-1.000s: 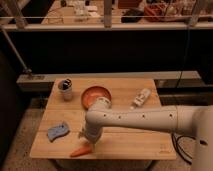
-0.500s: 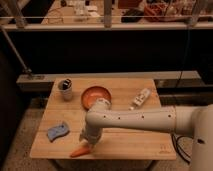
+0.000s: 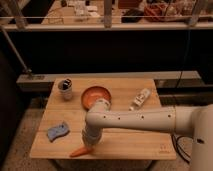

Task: Place the pepper in the ceramic bowl

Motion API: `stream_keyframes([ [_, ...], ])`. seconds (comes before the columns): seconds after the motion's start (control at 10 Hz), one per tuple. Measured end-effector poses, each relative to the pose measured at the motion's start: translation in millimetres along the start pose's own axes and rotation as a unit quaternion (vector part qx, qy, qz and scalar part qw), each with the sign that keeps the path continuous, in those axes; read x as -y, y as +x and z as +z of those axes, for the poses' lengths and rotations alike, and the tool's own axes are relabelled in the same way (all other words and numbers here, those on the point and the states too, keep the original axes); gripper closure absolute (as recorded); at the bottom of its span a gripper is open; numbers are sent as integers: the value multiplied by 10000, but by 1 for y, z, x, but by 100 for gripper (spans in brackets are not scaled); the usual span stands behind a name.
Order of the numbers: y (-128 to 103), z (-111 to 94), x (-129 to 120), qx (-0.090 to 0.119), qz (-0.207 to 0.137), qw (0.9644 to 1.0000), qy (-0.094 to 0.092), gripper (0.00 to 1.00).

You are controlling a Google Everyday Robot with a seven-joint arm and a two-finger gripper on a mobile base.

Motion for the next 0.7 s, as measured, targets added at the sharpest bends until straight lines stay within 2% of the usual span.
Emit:
stream_keyframes([
  [0.2,4,-8,-1,-16,31,10000,42,80],
  [0.4,8,-18,-4,-26,5,10000,43,60],
  [0.6,4,-8,3,-50,-73,10000,37,40],
  [0.7,4,-8,4,-57,-72,9999,43,38],
])
